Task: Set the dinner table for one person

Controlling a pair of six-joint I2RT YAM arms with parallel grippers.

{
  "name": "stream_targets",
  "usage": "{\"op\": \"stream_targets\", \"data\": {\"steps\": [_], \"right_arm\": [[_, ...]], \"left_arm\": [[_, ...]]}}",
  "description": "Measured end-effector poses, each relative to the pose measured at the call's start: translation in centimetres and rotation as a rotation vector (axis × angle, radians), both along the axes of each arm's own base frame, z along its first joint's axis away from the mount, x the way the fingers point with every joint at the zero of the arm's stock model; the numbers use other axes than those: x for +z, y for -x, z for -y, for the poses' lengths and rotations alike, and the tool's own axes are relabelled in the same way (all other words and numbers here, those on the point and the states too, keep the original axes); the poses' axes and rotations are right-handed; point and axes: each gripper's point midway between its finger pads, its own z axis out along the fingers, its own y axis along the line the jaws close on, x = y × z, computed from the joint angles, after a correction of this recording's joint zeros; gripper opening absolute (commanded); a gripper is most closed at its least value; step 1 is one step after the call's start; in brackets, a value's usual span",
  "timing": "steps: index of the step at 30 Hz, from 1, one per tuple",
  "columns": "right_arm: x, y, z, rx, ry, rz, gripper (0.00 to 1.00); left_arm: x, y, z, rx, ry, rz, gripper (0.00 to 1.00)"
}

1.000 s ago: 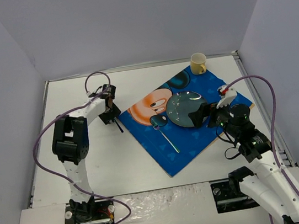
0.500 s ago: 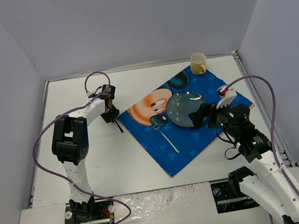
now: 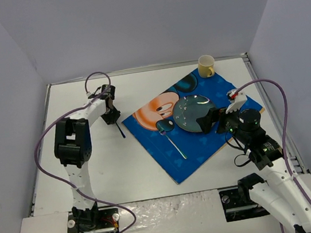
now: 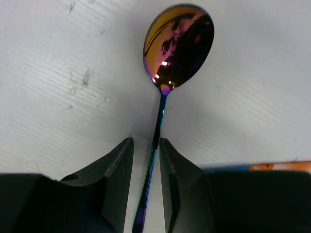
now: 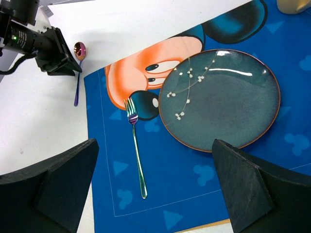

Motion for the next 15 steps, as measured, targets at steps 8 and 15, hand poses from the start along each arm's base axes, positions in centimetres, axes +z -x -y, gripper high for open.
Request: {"op": "stream_targets", "data": {"steps": [8, 15], "right_arm": [[-0.3, 0.0, 0.0, 0.000, 0.002, -0.007, 1.00], [-0.3, 0.1, 0.0, -0.001, 0.000, -0.010, 1.00]], "left_arm": [[0.0, -1.3, -0.6, -0.011, -0.020, -0.006, 0.20], [-0.1, -1.3, -0.7, -0.012, -0.026, -0.012, 0.02]]}}
